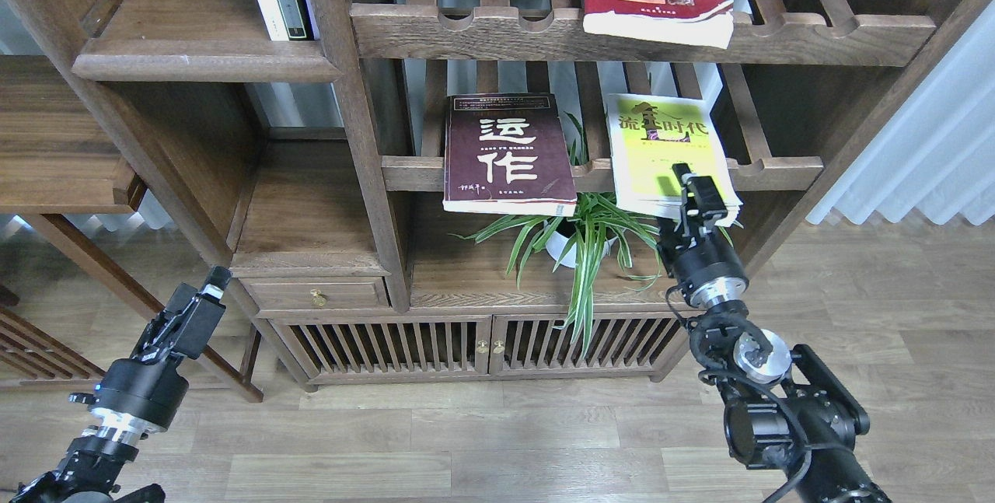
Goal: Organize books on shelf
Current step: 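Grasp the bottom edge of the yellow-green book with the right gripper, then pull the yellow-green book off the shelf and lower it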
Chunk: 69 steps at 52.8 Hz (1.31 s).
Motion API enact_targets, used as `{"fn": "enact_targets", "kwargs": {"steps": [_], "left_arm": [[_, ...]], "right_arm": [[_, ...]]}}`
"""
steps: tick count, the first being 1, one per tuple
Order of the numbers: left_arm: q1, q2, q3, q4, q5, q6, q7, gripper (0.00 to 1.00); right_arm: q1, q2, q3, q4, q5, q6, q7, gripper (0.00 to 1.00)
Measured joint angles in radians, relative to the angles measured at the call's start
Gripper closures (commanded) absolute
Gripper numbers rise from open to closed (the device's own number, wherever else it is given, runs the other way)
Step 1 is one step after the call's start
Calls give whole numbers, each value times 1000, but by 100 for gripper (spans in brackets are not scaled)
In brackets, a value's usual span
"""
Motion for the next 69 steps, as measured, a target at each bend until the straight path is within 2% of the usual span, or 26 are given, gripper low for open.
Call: {"fn": "enact_targets", "kwargs": {"steps": [8, 15, 25, 26, 31, 33, 35, 36, 48, 58, 69], "left_arm": [[0, 0, -8, 0, -1, 0, 0, 0], [0, 0, -11, 0, -1, 0, 0, 0], [0, 0, -12, 1, 0, 0, 0, 0], [0, 1, -12, 1, 0, 0, 0, 0], [0, 1, -12, 1, 0, 0, 0, 0], [0, 1, -12, 1, 0, 0, 0, 0], [0, 1, -12, 1, 0, 0, 0, 0], [0, 1, -12, 1, 0, 0, 0, 0], [0, 1, -13, 2, 1, 0, 0, 0], [0, 1, -13, 14, 1, 0, 0, 0], [1, 1, -14, 27, 1, 0, -2, 0]], "right_arm": [[10, 0, 3, -15, 0, -42, 11, 38], [11, 0, 4, -17, 1, -69, 20, 52], [5, 0, 3, -17, 2, -68, 21, 58], [4, 0, 0, -16, 2, -64, 21, 63], [2, 0, -3, -13, 3, -50, 18, 71], [1, 0, -6, -11, 3, -39, 16, 77], [-1, 0, -9, -10, 3, -22, 14, 94], [-2, 0, -10, -10, 3, -15, 13, 98], [-34, 0, -40, 0, 4, 135, 9, 97], [-106, 0, -78, 84, 11, 160, 5, 97], [-226, 0, -82, 258, 121, 193, -5, 97]]}}
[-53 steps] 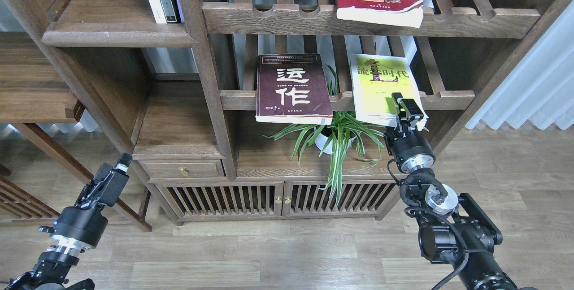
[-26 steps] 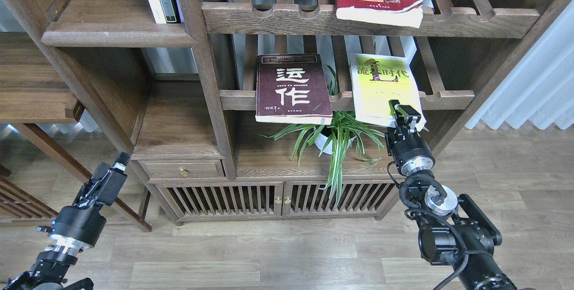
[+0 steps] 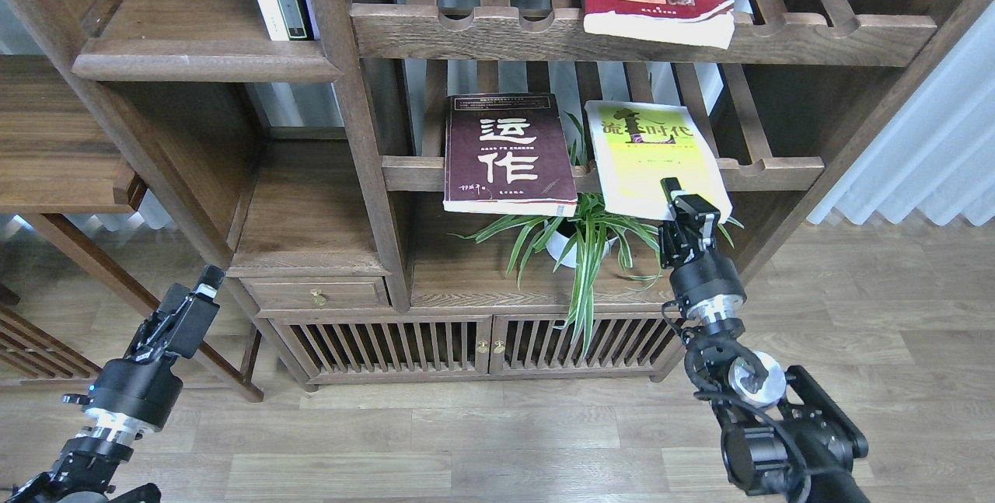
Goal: Organize books on shelf
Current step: 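Pull the yellow-green book off the shelf and lower it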
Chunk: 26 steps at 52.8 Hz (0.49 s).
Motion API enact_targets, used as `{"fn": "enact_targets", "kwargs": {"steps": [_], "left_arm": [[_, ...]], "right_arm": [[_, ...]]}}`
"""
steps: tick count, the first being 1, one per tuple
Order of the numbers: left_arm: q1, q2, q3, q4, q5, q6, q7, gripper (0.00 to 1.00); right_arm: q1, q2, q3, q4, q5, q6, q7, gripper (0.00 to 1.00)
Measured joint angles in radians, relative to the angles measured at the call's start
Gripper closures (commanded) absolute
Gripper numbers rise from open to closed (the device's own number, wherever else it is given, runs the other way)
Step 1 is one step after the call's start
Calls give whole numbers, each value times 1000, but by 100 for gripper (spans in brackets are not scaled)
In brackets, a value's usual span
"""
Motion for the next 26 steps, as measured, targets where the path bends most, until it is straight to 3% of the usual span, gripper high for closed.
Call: {"fn": "enact_targets", "kwargs": {"steps": [14, 26], "left_arm": [[6, -1, 0, 9, -1, 0, -1, 0], [7, -13, 11, 39, -1, 0, -12, 0]], "right_arm": [[-153, 0, 3, 121, 104, 6, -17, 97], [-298, 0, -3, 140, 147, 7, -81, 96]]}}
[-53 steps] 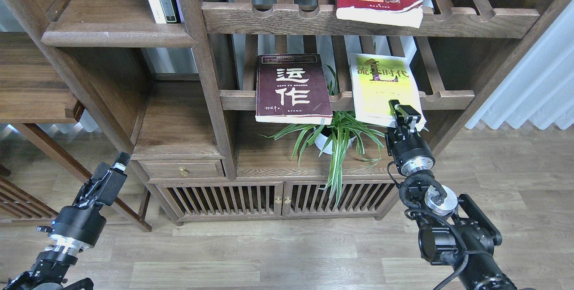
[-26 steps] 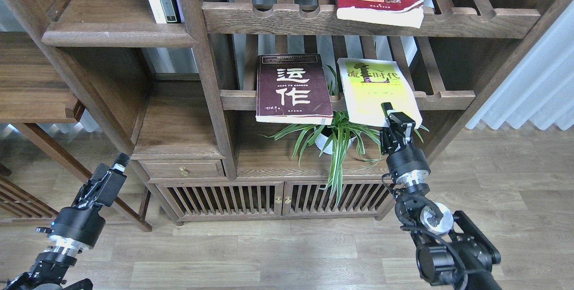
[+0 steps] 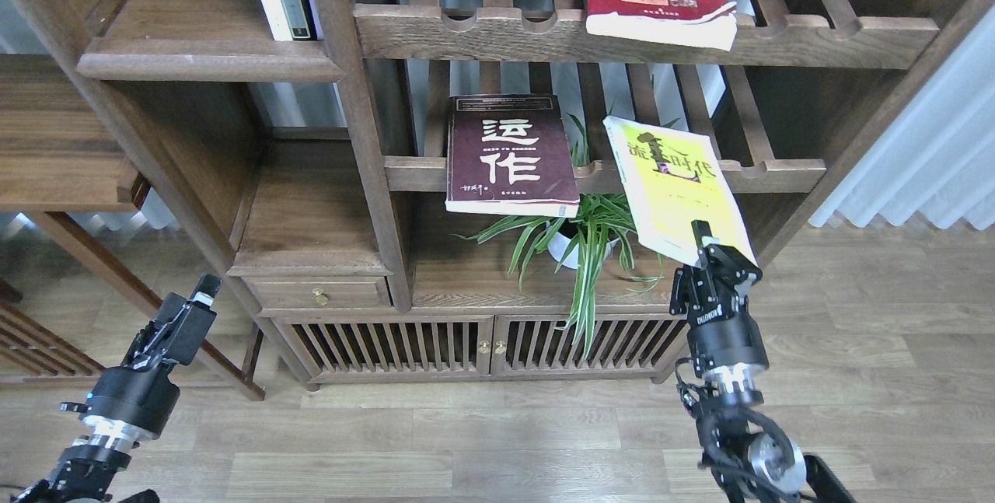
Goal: Organize books on shelf
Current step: 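Pull the yellow-green book off the shelf and lower it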
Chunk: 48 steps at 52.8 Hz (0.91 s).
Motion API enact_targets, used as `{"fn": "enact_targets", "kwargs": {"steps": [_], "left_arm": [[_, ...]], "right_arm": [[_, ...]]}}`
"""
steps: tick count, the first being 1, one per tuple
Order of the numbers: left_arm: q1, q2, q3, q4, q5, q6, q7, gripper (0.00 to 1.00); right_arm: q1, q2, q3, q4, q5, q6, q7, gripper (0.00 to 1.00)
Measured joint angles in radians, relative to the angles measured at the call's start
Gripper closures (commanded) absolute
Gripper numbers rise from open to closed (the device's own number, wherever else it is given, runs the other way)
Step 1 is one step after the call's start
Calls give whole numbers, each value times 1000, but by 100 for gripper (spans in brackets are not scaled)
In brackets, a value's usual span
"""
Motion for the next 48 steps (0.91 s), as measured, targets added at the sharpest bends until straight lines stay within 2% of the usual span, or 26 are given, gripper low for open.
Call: {"fn": "enact_targets", "kwargs": {"steps": [12, 27, 33, 38, 40, 43, 48], "left_arm": [[-8, -44, 24, 87, 0, 0, 0, 0], [-5, -73, 83, 114, -50, 0, 3, 0], [-8, -74, 118, 124, -69, 0, 3, 0], [-5, -74, 129, 116, -115, 0, 3, 0], [-2, -74, 138, 107, -210, 0, 11, 0], [-2, -73, 146, 105, -252, 0, 14, 0], [-15, -64, 237, 105, -410, 0, 17, 0]], "right_arm": [[-60, 0, -2, -8, 42, -1, -39, 96], [-96, 0, -105, -33, 47, -2, -75, 94], [-98, 0, -168, -43, 46, -2, -90, 87], [-87, 0, -207, -58, 45, -2, -98, 88], [-76, 0, -232, -73, 39, -2, -108, 95], [-73, 0, -242, -78, 38, -1, -115, 96], [-68, 0, -285, -92, 34, -1, -158, 96]]}}
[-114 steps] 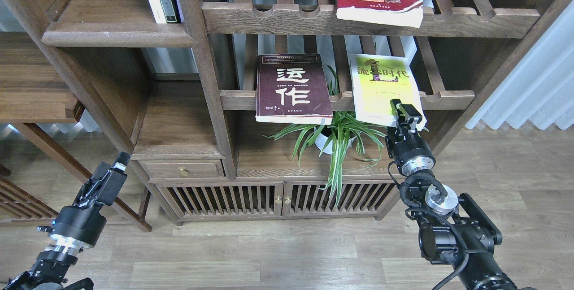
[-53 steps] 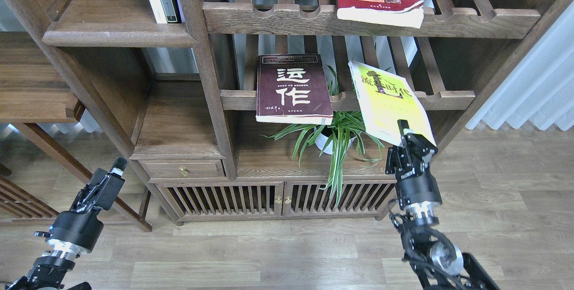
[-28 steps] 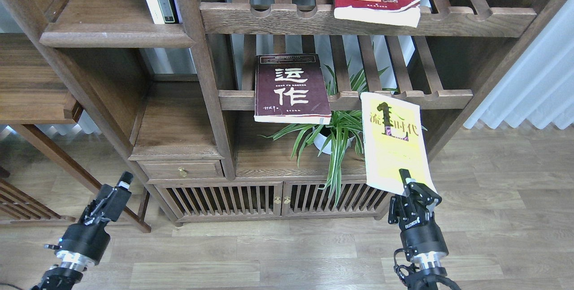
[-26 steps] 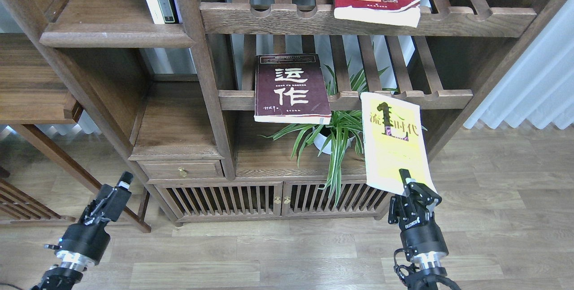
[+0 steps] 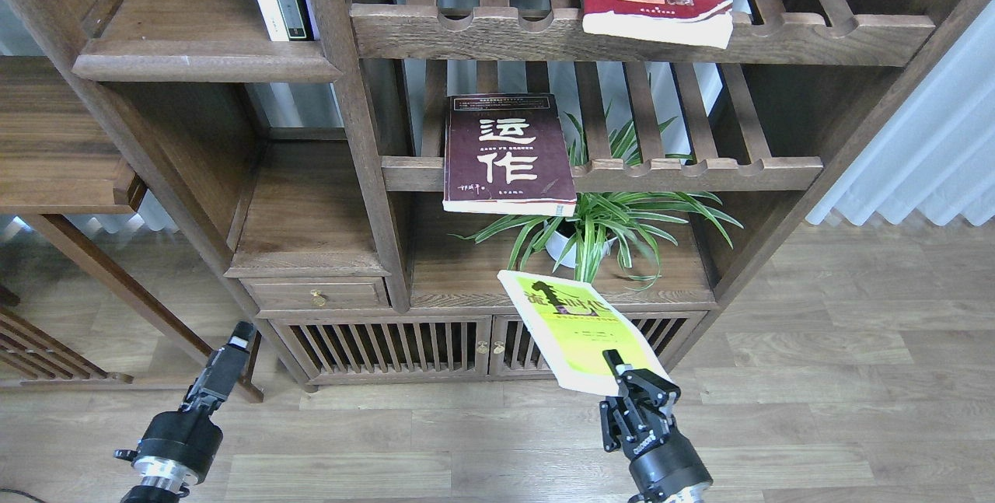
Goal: Organize books on shelf
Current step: 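Pull the yellow-green book off the shelf and lower it, then pass the yellow-green book to the left gripper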
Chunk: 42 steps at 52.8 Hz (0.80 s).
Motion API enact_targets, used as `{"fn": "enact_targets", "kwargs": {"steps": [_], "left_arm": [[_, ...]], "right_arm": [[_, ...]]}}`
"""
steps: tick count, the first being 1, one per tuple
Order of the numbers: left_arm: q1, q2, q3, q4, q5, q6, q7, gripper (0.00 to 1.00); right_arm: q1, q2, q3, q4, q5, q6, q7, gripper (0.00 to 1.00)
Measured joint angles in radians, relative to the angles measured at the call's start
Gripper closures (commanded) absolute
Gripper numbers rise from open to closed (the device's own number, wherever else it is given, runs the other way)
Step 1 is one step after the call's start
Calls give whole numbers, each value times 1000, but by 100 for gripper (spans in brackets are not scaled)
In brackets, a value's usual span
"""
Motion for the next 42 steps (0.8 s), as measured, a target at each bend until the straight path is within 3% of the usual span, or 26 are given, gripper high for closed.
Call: {"fn": "enact_targets", "kwargs": {"steps": [12, 42], "left_arm": [[-1, 5, 164, -12, -103, 0, 1, 0], [-2, -78, 272, -52, -109, 0, -1, 0]], "right_arm": [[32, 0, -137, -38, -19, 0, -46, 96], [32, 0, -225, -59, -24, 0, -64, 95]]}}
